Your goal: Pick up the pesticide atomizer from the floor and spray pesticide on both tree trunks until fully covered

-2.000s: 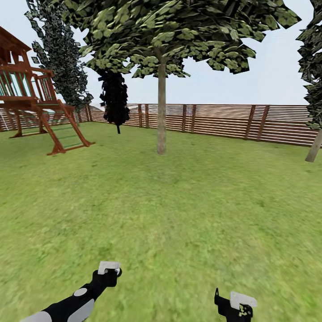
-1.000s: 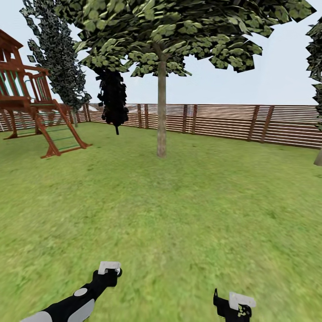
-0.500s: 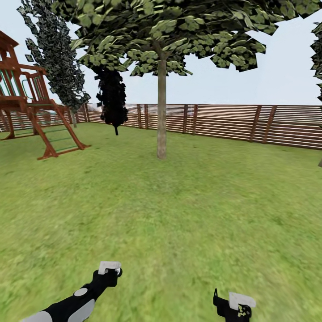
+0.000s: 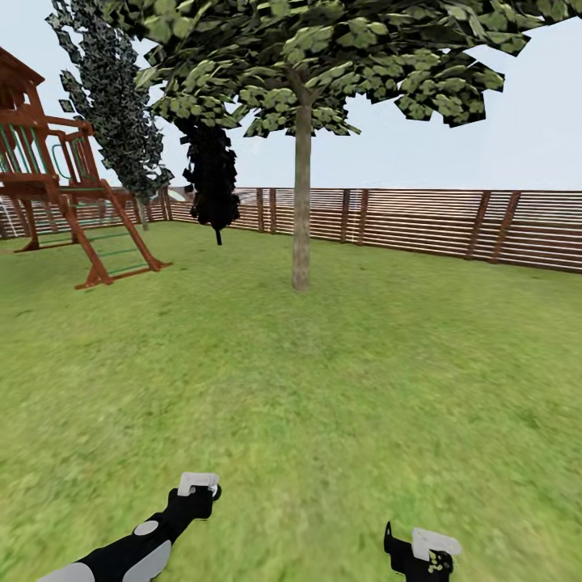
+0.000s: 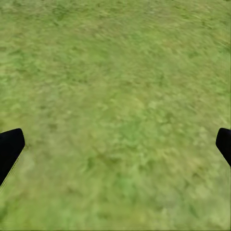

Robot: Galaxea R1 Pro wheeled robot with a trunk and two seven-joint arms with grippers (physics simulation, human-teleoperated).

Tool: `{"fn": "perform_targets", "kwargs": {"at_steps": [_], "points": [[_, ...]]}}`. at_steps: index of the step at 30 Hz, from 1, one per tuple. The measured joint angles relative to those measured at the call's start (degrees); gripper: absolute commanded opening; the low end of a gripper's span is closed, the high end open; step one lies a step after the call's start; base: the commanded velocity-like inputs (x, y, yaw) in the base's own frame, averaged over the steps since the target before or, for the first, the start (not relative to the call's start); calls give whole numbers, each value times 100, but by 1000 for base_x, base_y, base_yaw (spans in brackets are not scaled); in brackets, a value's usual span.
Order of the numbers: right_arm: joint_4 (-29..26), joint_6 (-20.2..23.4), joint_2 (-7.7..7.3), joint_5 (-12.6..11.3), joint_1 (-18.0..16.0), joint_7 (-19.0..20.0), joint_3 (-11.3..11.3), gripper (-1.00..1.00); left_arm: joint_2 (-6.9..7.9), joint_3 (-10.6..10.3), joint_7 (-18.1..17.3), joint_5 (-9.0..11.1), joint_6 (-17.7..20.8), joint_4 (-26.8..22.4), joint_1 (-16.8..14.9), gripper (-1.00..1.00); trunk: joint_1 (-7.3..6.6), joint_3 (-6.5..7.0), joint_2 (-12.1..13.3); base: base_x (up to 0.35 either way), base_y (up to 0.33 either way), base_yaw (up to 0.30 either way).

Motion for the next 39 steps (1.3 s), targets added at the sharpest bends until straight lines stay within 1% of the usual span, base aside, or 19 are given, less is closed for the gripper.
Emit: {"fn": "perform_targets", "kwargs": {"at_steps": [39], "points": [[6,9,0,0,0,-3,1,100,-2,0,0,-1,0,1,0,-100,0,0,0,334,0,3]]}}
